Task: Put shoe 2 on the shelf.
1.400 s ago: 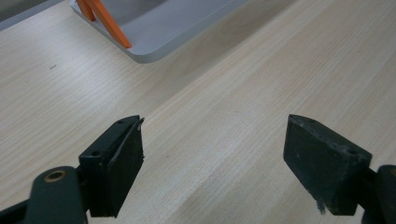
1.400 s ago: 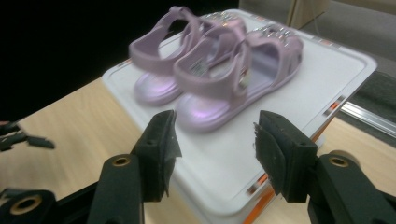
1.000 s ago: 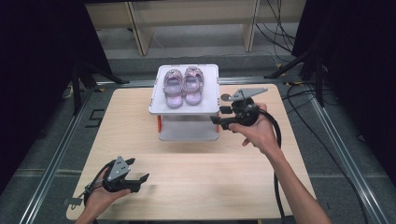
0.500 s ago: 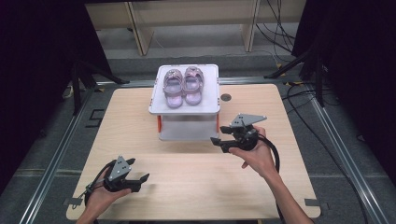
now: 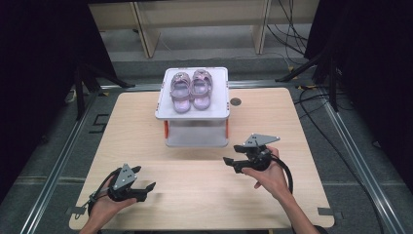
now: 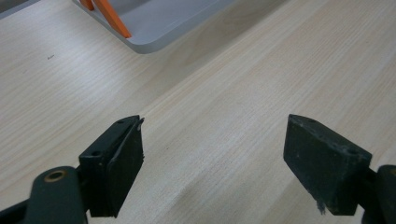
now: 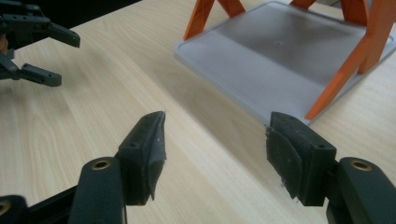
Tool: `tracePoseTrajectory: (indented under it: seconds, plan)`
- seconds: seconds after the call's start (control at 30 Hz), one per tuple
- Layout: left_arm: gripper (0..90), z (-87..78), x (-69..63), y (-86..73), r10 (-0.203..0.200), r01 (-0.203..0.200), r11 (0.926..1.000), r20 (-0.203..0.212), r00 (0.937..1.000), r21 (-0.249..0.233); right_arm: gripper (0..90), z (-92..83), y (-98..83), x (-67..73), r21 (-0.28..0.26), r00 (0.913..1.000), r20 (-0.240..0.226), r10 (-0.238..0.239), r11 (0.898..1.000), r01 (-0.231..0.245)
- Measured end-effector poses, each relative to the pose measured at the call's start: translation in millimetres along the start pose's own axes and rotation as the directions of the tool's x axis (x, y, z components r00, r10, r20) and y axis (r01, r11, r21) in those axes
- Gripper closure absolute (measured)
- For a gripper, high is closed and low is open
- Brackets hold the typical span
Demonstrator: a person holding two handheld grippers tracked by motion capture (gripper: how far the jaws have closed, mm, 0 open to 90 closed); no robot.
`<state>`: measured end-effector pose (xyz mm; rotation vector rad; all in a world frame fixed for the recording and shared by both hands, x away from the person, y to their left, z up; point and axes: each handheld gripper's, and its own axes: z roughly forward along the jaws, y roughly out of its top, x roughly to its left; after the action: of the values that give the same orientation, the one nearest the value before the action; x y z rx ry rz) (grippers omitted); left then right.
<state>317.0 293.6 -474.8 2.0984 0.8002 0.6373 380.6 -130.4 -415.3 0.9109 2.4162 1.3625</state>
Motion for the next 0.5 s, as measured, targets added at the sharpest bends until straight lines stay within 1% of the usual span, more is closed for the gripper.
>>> tracePoseTrajectory:
  seconds: [0.03,0.07,0.1,0.13,0.2,0.27,0.3,0.33,0.37,0.4,0.43,0.47,0.5]
  plan:
    - [19.5,-0.9,0.9,0.4,0.009,-0.009,0.9999,0.001,1.0000,0.009,37.2,0.3,-2.7,1.1,0.004,0.9998,-0.010,0.019,1.000,-0.019]
    - [19.4,-0.5,0.1,0.5,0.001,-0.001,1.0000,-0.005,1.0000,-0.006,36.8,-0.9,-5.2,2.0,0.008,0.9997,-0.003,0.025,1.000,-0.025]
    - [19.5,-0.5,-1.3,0.8,-0.017,0.017,0.9997,0.001,0.9999,-0.018,36.4,-1.0,-8.0,2.2,0.005,0.9997,-0.006,0.025,1.000,-0.025]
    - [19.5,-1.1,0.0,1.2,0.002,-0.002,1.0000,-0.001,1.0000,-0.006,36.1,-1.2,-11.3,2.0,0.010,0.9999,-0.001,0.015,1.000,-0.015]
    - [19.4,-1.2,-0.1,1.4,0.004,-0.004,0.9999,-0.001,1.0000,-0.009,35.4,-2.6,-17.7,3.3,0.019,0.9993,-0.007,0.037,0.999,-0.037]
    - [19.5,-1.3,-0.1,1.0,0.002,-0.002,1.0000,-0.003,1.0000,-0.007,34.6,-3.8,-24.7,3.9,0.017,0.9988,-0.003,0.050,0.999,-0.049]
    - [19.5,-1.3,0.0,0.8,0.004,-0.004,1.0000,-0.003,1.0000,-0.005,34.0,-4.8,-27.9,3.6,0.026,0.9987,-0.005,0.050,0.998,-0.050]
    - [19.4,-1.2,-0.1,0.7,0.003,-0.003,1.0000,-0.001,1.0000,-0.005,33.5,-6.4,-30.9,5.2,0.031,0.9974,-0.007,0.072,0.997,-0.072]
    - [19.5,-0.4,-0.7,0.5,0.002,-0.002,0.9999,-0.009,1.0000,-0.012,33.1,-6.5,-34.1,3.4,0.015,0.9988,-0.005,0.050,0.999,-0.050]
    - [19.5,-0.9,-0.9,1.0,-0.004,0.004,1.0000,0.007,1.0000,-0.008,32.5,-8.3,-36.6,4.0,0.021,0.9973,-0.024,0.070,0.997,-0.070]
    - [19.5,-1.2,-0.2,1.3,0.010,-0.010,1.0000,0.003,0.9999,0.002,31.8,-8.9,-39.7,4.1,0.015,0.9969,-0.027,0.074,0.997,-0.074]
    - [19.4,-0.9,-0.7,1.4,0.004,-0.004,1.0000,0.006,1.0000,-0.006,31.2,-9.4,-42.6,4.2,0.017,0.9957,-0.045,0.081,0.997,-0.080]
    - [19.4,-0.7,-0.9,1.4,0.001,-0.001,1.0000,0.008,1.0000,-0.007,30.8,-10.9,-45.2,7.5,0.041,0.9918,-0.053,0.116,0.993,-0.114]
